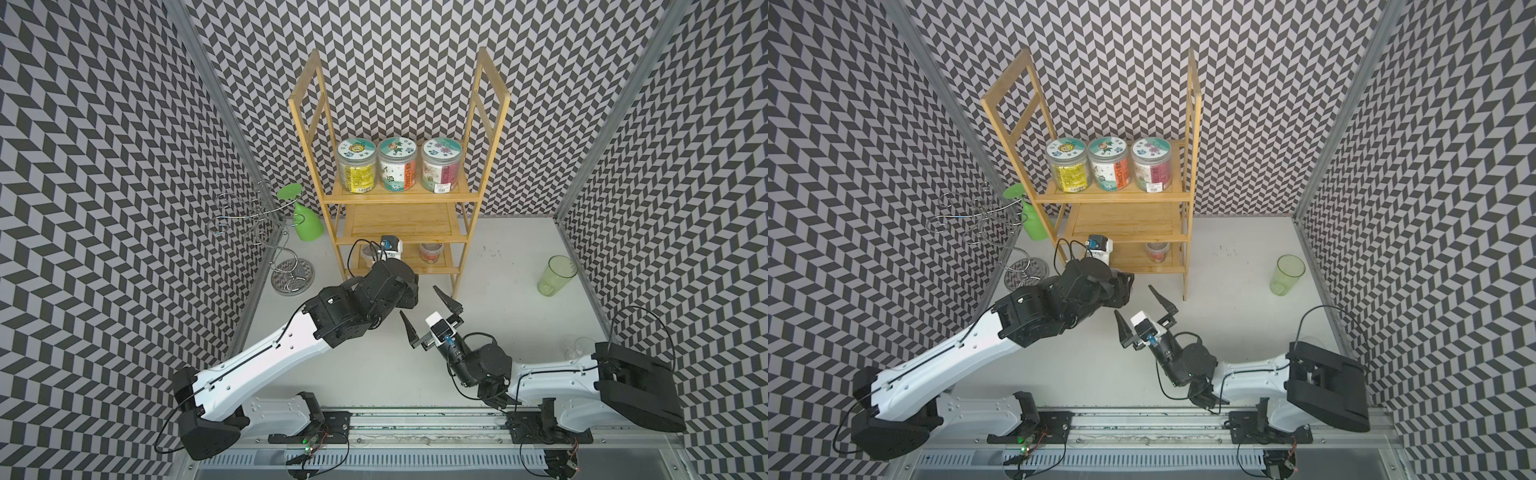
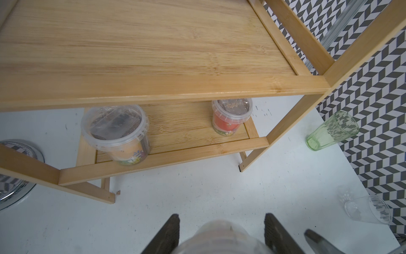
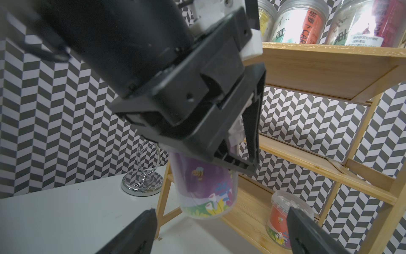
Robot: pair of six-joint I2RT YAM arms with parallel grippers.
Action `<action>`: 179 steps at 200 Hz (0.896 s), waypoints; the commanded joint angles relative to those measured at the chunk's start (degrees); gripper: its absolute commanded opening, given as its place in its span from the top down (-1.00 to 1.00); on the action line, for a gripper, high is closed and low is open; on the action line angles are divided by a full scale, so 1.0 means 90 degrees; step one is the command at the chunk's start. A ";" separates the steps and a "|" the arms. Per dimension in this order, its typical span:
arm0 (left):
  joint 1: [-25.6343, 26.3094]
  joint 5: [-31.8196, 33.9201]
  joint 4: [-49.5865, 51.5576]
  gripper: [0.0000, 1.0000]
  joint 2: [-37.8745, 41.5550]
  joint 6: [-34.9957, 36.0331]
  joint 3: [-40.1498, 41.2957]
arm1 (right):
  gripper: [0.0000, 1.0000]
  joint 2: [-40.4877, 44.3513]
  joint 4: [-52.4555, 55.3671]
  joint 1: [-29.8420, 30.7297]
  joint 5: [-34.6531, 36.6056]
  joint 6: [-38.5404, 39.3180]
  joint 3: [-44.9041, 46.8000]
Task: Place the seed container on the shelf
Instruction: Pick up the seed jar at the center of the board.
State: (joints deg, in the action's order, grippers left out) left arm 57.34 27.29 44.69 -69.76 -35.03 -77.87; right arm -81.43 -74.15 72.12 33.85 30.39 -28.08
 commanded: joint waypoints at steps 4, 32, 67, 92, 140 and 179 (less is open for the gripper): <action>-0.0031 -0.0081 -0.0143 -0.22 -0.0028 0.0010 -0.0002 | -0.93 -0.0234 -0.0576 -0.0109 -0.0024 -0.0115 -0.0226; -0.0033 -0.0151 -0.0191 -0.22 -0.0096 0.0007 -0.0010 | -0.93 -0.0509 -0.0647 -0.0161 -0.0179 -0.0120 -0.0356; -0.0031 -0.0190 -0.0233 -0.23 -0.0101 0.0012 0.0014 | -0.86 -0.0717 -0.0738 -0.0217 -0.0274 -0.0167 -0.0479; -0.0032 -0.0212 -0.0241 -0.24 -0.0105 0.0015 0.0038 | -0.75 -0.0872 -0.0818 -0.0261 -0.0230 -0.0193 -0.0626; -0.0031 -0.0320 -0.0253 -0.24 -0.0059 -0.0006 0.0184 | -0.58 -0.1012 -0.0829 -0.0308 -0.0201 -0.0230 -0.0829; -0.0033 -0.0356 -0.0206 -0.25 -0.0042 0.0015 0.0157 | -0.44 -0.1129 -0.0710 -0.0332 -0.0200 -0.0357 -0.0896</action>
State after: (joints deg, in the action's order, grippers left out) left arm 56.95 25.61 43.42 -70.76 -35.29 -76.71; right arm -90.70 -78.48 69.23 32.62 28.40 -34.46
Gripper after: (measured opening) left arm 0.625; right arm 0.731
